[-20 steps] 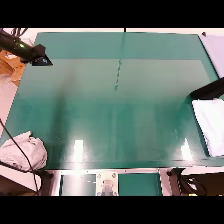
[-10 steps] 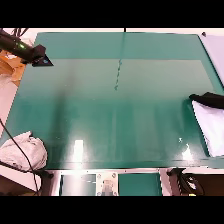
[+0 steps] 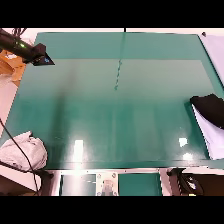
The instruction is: Fold the shirts.
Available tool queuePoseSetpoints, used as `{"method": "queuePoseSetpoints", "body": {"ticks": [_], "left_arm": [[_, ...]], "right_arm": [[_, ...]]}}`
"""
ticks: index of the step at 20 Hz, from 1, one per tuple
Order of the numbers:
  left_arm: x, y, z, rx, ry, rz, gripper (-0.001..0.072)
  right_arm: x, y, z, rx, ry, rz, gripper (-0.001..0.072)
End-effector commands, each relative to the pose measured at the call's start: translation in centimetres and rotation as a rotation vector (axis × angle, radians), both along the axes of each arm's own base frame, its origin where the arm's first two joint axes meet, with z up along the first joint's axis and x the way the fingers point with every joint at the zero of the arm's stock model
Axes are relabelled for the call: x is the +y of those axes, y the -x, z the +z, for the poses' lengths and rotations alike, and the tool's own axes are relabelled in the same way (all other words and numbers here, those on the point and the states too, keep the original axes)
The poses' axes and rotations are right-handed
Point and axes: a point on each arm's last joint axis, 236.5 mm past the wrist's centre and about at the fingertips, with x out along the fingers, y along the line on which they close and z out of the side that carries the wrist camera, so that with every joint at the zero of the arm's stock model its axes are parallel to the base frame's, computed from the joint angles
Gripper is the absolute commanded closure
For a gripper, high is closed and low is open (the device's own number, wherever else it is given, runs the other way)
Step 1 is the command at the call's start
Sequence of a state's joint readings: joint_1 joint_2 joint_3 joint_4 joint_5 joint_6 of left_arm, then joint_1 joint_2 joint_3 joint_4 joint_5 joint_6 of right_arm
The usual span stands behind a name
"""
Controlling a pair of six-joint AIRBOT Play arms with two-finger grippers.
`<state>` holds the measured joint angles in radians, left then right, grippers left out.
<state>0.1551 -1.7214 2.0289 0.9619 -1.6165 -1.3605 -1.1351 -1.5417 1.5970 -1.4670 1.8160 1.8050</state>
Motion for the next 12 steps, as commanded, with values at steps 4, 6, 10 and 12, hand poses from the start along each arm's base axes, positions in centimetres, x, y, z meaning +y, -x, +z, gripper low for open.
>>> {"method": "queuePoseSetpoints", "body": {"ticks": [4, 6, 10, 12], "left_arm": [[0.0, -0.2, 0.1, -0.010, 0.002, 0.004, 0.0681], [0.0, -0.2, 0.1, -0.012, 0.001, 0.003, 0.0682], [-0.7, -1.1, 1.7, -0.077, 0.039, 0.013, 0.0683], [-1.4, -0.6, 3.4, -0.115, 0.038, 0.004, 0.0684]], "right_arm": [[2.0, 2.5, -4.1, 0.121, -0.083, 0.006, 0.0102], [2.3, 0.7, -3.6, 0.060, -0.091, 0.018, 0.0103], [5.8, -8.3, -0.6, -0.189, -0.132, 0.148, 0.0673], [9.1, -14.1, 1.4, -0.331, -0.118, 0.292, 0.0692]]}}
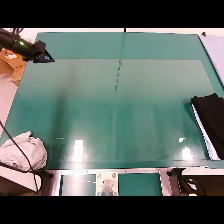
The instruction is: Fold the shirts.
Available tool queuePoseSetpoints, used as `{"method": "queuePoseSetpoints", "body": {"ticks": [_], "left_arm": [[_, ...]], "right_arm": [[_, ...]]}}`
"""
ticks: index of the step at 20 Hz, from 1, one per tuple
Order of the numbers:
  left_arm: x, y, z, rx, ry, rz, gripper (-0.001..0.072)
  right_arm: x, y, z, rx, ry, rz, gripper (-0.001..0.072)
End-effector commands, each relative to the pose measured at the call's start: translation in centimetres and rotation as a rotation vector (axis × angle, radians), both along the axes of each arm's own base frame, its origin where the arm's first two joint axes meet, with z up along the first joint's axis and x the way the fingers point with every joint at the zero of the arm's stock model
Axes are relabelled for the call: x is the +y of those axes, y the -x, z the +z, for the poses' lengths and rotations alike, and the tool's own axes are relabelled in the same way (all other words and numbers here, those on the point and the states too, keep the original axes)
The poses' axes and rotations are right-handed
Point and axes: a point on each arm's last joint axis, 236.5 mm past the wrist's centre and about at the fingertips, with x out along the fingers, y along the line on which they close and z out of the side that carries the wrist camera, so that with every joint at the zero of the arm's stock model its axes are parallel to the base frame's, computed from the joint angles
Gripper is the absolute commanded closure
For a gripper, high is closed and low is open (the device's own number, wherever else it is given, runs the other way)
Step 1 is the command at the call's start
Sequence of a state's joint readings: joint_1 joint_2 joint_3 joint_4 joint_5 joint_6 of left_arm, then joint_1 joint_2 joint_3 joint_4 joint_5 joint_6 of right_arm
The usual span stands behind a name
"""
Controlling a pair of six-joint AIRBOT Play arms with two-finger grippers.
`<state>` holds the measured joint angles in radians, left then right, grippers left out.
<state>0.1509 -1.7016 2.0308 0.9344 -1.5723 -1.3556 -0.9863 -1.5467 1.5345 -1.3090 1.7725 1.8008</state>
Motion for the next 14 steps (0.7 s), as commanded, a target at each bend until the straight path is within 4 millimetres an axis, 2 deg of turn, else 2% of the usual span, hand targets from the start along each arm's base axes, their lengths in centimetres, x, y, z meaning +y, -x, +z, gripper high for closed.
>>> {"method": "queuePoseSetpoints", "body": {"ticks": [1, 3, 4, 6, 8, 10, 12, 14], "left_arm": [[-1.1, 0.8, 2.2, -0.053, -0.009, -0.019, 0.0684], [-2.0, 2.2, 2.8, -0.059, -0.066, -0.047, 0.0684], [-2.9, 3.1, 3.0, -0.062, -0.077, -0.060, 0.0684], [-5.2, 5.6, 2.1, -0.022, -0.078, -0.112, 0.0684], [-7.4, 8.9, 0.1, 0.033, -0.075, -0.154, 0.0684], [-9.0, 12.4, -2.5, 0.076, -0.079, -0.174, 0.0684], [-9.7, 16.2, -5.3, 0.119, -0.082, -0.179, 0.0684], [-9.2, 18.8, -6.9, 0.141, -0.090, -0.168, 0.0683]], "right_arm": [[5.8, -9.8, 3.5, -0.275, 0.014, 0.211, 0.0693], [10.2, -14.5, 5.1, -0.393, 0.119, 0.373, 0.0693], [13.3, -16.0, 6.0, -0.450, 0.154, 0.465, 0.0693], [20.0, -16.8, 6.9, -0.532, 0.192, 0.664, 0.0693], [27.1, -15.0, 6.4, -0.578, 0.184, 0.845, 0.0693], [33.3, -11.8, 4.5, -0.606, 0.157, 0.980, 0.0693], [37.9, -8.7, 2.3, -0.638, 0.137, 1.080, 0.0693], [40.8, -6.9, 1.1, -0.661, 0.119, 1.160, 0.0693]]}}
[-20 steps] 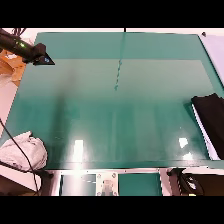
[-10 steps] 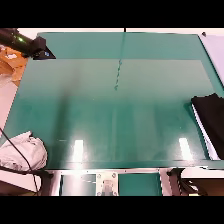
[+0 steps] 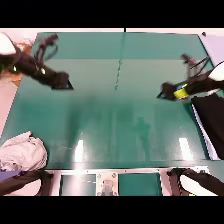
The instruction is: Fold the shirts.
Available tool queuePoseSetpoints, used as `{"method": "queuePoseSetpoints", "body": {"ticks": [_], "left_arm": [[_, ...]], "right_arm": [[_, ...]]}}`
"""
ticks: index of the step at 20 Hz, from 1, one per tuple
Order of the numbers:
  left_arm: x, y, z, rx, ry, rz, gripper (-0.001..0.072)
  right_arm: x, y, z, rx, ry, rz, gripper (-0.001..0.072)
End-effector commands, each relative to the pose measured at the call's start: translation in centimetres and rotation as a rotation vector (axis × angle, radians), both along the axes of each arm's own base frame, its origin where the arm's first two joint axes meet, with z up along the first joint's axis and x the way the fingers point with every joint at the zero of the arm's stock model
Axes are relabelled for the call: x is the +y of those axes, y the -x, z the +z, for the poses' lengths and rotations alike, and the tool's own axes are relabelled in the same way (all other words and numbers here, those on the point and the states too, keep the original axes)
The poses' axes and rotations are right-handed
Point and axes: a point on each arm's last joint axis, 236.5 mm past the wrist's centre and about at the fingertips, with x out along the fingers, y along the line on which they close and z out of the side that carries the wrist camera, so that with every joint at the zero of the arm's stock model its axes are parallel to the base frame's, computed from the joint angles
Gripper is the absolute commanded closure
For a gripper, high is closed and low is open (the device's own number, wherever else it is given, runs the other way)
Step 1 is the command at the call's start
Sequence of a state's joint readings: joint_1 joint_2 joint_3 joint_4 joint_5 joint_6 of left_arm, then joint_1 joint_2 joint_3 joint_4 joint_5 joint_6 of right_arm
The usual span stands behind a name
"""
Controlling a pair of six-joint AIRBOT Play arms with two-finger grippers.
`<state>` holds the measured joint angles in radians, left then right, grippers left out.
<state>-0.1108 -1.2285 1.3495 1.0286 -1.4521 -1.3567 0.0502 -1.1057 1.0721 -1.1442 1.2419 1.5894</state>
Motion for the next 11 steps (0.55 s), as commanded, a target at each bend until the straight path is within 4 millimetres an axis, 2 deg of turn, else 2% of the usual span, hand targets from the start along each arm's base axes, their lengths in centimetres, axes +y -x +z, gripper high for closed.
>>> {"method": "queuePoseSetpoints", "body": {"ticks": [1, 5, 11], "left_arm": [[0.4, 4.6, -3.3, 0.023, -0.038, 0.009, 0.0683], [0.9, 4.8, -3.3, 0.011, -0.061, 0.011, 0.0681], [0.9, 3.5, -3.0, -0.038, -0.052, 0.038, 0.0681]], "right_arm": [[6.2, 3.4, -1.8, -0.071, 0.000, 0.171, 0.0693], [8.6, 4.9, -1.8, -0.071, -0.007, 0.253, 0.0692], [8.9, 5.0, -1.7, -0.071, -0.011, 0.258, 0.0693]]}}
